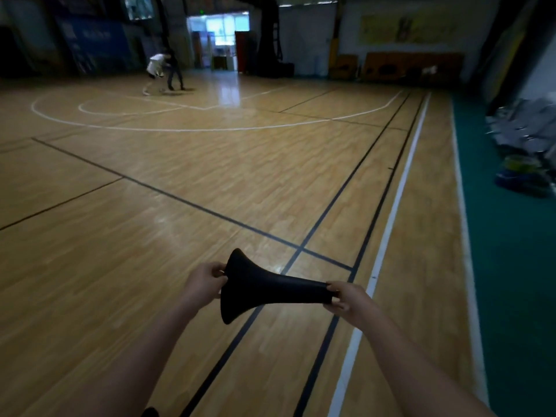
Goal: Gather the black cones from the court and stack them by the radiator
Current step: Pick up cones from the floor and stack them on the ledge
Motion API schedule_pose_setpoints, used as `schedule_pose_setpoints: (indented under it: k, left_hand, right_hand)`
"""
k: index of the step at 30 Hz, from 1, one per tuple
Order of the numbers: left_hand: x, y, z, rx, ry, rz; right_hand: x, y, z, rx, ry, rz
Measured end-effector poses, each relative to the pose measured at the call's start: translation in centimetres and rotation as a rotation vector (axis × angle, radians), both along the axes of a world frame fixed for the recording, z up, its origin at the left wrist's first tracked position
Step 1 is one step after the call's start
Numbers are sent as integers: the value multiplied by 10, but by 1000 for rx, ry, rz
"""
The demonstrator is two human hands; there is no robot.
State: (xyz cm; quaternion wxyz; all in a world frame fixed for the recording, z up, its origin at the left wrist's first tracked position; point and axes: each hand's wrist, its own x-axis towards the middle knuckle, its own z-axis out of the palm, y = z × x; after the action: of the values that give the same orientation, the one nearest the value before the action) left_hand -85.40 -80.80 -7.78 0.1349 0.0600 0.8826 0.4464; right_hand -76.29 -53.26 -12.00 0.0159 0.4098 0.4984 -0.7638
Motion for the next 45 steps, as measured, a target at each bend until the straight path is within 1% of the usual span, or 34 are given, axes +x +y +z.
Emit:
schedule_pose_setpoints:
  k: [4,6,10,14,18,24,28,34,41,43,45]
  left_hand:
    - [0,26,4,21,2,-81]
    - [2,41,4,29,-17,-131]
    - [11,82,3,84,-69,-223]
    - [28,131,1,87,-90,-366]
    - [61,199,6,74,-100,-517]
    - [129,327,13,18,-97,-734]
    - [182,408,14,-20,-45,-891]
    - [266,506,12,-33,-31,-997]
    - [326,614,-5,-59,-15,-1149]
    - [328,650,-13,-70,25,-1183]
    - [329,688,-22,-79,18,-1221]
  right_hand:
    - [31,15,9,17,4,-100]
    - [49,23,12,27,20,-129]
    - [92,47,15,75,46,-256]
    - [139,77,24,138,58,-365]
    - [200,117,34,164,52,-492]
    - [307,186,43,197,22,-719]
    - [377,237,43,214,-13,-839]
    - [467,292,37,196,-13,-1003]
    - [530,350,16,154,-49,-1189]
    - [536,370,13,152,-66,-1212]
    - [538,388,13,165,-73,-1212]
